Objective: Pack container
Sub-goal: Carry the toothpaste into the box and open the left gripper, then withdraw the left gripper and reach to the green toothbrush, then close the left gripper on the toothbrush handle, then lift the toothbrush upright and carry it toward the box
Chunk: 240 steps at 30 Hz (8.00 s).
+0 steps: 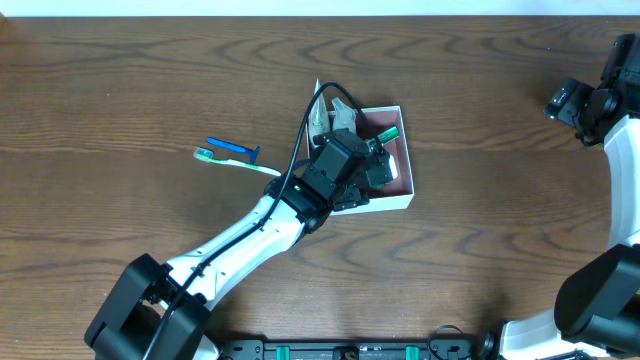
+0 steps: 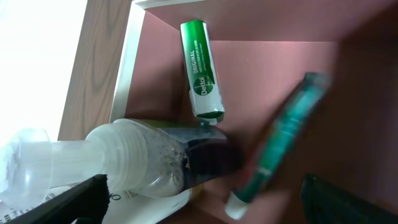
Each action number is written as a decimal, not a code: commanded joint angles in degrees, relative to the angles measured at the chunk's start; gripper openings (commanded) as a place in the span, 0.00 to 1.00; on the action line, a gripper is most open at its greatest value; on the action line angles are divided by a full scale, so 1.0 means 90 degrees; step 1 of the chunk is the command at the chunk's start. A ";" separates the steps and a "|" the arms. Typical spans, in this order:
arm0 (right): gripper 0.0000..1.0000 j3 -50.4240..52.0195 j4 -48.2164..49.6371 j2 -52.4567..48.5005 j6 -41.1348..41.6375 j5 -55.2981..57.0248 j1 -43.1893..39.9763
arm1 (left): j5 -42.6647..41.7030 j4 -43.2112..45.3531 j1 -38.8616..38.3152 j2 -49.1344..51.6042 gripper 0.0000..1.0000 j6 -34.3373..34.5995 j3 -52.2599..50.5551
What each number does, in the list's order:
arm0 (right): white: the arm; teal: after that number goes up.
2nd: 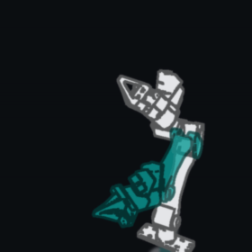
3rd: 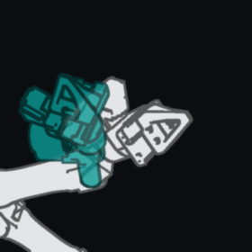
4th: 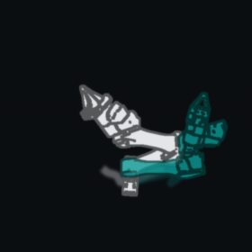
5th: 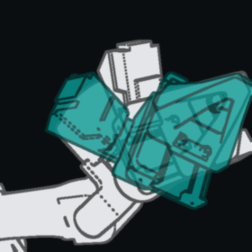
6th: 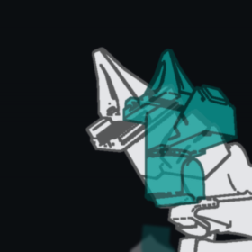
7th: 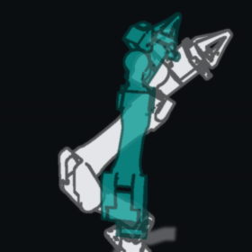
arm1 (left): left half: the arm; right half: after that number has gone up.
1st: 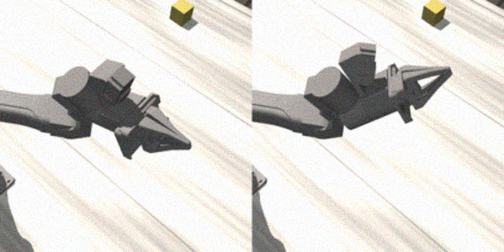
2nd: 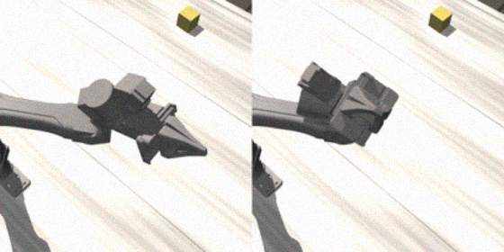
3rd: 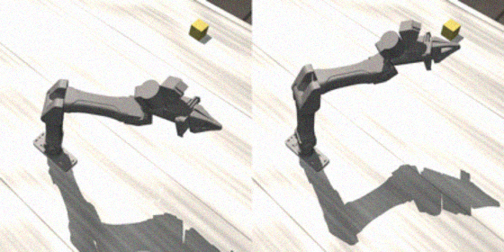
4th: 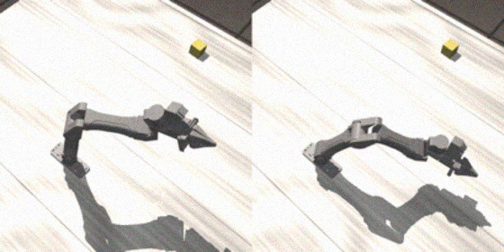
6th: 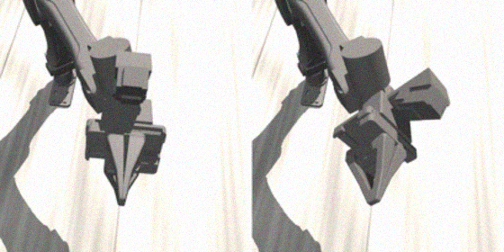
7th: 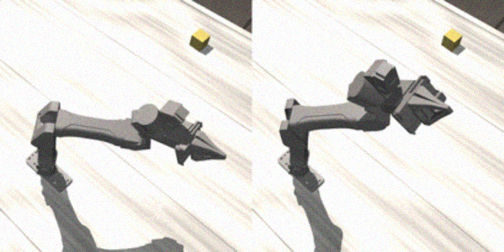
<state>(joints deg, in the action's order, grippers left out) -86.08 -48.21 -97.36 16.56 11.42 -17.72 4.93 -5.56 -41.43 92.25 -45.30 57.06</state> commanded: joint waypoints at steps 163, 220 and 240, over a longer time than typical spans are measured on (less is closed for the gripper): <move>0.99 -0.0041 -0.0005 0.0019 0.0112 0.0066 -0.0019 | -0.0476 -0.3500 0.4051 0.1719 0.98 1.4452 0.1156; 0.99 -0.0044 -0.0005 0.0019 0.0112 0.0066 -0.0019 | -0.0634 -0.4274 0.4141 0.2246 0.06 1.2978 0.1161; 0.99 -0.0044 -0.0005 0.0019 0.0112 0.0066 -0.0019 | -0.0658 -0.3689 0.4286 0.1515 0.06 1.0008 0.1163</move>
<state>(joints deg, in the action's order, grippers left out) -86.08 -48.21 -97.36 16.56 11.42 -17.72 -1.50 -39.40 -3.16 109.43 53.95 68.14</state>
